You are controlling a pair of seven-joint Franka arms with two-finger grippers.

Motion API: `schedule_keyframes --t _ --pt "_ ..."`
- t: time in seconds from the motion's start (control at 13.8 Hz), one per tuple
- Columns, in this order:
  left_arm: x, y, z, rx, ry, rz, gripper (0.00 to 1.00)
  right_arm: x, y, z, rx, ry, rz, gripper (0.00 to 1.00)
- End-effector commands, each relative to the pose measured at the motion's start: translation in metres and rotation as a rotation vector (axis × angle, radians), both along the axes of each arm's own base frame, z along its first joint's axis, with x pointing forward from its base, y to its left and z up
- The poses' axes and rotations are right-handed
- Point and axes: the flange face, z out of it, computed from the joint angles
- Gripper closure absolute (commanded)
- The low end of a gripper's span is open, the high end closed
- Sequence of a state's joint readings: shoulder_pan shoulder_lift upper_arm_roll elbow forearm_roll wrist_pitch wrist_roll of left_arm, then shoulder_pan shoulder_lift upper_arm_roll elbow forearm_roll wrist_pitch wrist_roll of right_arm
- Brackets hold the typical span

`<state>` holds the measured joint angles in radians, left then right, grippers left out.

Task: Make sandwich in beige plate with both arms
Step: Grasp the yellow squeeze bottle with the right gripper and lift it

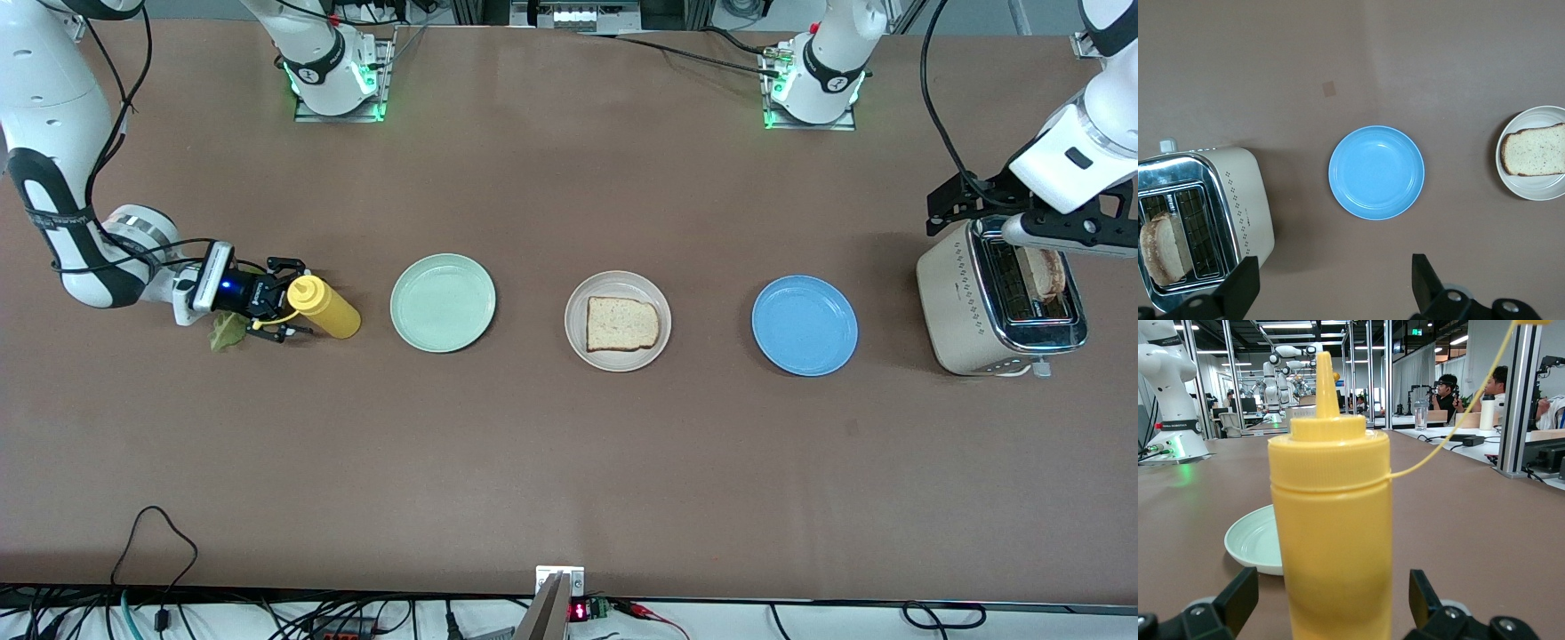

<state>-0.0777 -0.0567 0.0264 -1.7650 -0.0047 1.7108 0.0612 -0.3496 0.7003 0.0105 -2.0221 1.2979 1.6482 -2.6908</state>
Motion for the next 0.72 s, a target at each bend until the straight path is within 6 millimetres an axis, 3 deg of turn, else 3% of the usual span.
schedule_keyframes --t 0.0,0.36,0.43,0.58,0.65 --pt "-0.002 -0.002 0.002 0.018 -0.005 -0.007 0.0 0.008 0.014 0.0 0.023 -0.024 0.002 0.0" --pt "-0.001 -0.009 0.004 0.019 0.0 -0.017 0.0 0.01 0.029 0.002 0.033 -0.025 0.02 0.0" --pt "-0.002 -0.006 0.004 0.019 0.004 -0.013 0.0 0.011 0.032 0.003 0.033 -0.028 0.028 0.07" --pt "-0.003 -0.004 0.003 0.02 0.02 -0.011 0.0 0.014 0.032 0.005 0.032 -0.034 0.029 0.45" --pt "-0.003 -0.006 0.004 0.02 0.018 -0.012 0.0 0.015 0.032 0.006 0.031 -0.036 0.03 0.54"
